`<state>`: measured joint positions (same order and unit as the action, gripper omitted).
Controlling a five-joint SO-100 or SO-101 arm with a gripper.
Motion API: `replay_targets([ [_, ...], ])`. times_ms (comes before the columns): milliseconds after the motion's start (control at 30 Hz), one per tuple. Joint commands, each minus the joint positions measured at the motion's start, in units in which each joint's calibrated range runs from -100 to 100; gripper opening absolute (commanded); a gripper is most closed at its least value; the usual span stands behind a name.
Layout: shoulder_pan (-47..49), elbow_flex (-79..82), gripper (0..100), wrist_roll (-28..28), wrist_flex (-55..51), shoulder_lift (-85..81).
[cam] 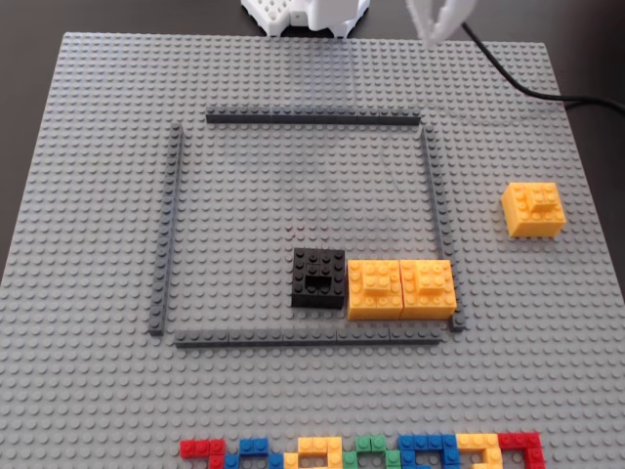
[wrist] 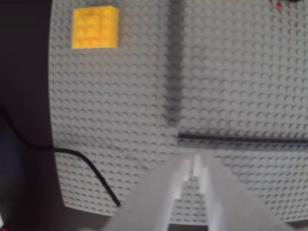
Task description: Grab the cube and place it into the grid
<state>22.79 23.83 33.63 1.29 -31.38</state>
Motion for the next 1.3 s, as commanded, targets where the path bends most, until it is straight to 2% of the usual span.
replay_targets([
  [0, 0.7, -13.3, 1, -2.9, -1.0, 6.1],
  [267, 3.7, -25.5, 0, -4.6, -1.2, 19.6],
  [567, 7.7, -34.7, 0, -3.6, -1.8, 32.7],
  [867, 7.5, -46.5, 1, -2.6, -0.4, 45.2],
  [1033, 6.9, -48.4, 5, -2.4, 0.6, 48.2],
  [1267, 6.3, -47.3, 24, -3.8, 2.1, 52.2],
])
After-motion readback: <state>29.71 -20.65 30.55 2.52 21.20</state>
